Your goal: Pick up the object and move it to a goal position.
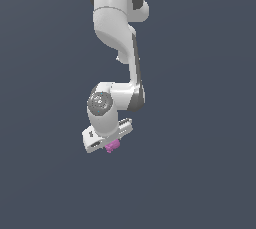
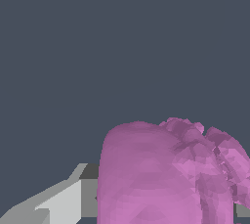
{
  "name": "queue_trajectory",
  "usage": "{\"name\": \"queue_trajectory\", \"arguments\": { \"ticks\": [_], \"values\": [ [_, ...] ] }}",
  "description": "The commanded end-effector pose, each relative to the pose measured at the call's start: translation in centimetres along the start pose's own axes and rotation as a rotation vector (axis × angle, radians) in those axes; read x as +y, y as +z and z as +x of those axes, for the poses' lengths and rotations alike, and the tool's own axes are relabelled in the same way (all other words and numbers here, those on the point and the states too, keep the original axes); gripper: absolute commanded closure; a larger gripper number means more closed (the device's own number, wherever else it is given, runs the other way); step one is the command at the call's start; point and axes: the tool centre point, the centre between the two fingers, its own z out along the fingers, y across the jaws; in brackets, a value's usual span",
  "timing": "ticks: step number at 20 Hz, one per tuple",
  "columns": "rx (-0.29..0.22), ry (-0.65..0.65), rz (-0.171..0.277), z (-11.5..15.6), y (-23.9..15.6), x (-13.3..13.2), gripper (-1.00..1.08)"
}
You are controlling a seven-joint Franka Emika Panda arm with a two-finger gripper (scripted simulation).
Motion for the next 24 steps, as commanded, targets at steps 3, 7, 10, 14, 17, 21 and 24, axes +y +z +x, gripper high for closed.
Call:
{"name": "queue_trajectory", "arguments": {
  "ticks": [3, 7, 10, 14, 17, 21, 24],
  "values": [
    [0.0, 0.001, -0.001, -1.3, -0.7, 0.4, 1.08],
    [0.0, 0.001, -0.001, -3.2, -1.8, 0.8, 1.08],
    [0.0, 0.001, -0.001, -5.1, -2.9, 1.3, 1.08],
    [0.0, 0.001, -0.001, -8.5, -4.8, 2.2, 1.08],
    [0.0, 0.001, -0.001, -11.2, -6.3, 2.9, 1.08],
    [0.0, 0.001, -0.001, -14.5, -8.2, 3.8, 1.08],
    [0.0, 0.001, -0.001, -16.6, -9.5, 4.4, 1.08]
  ]
}}
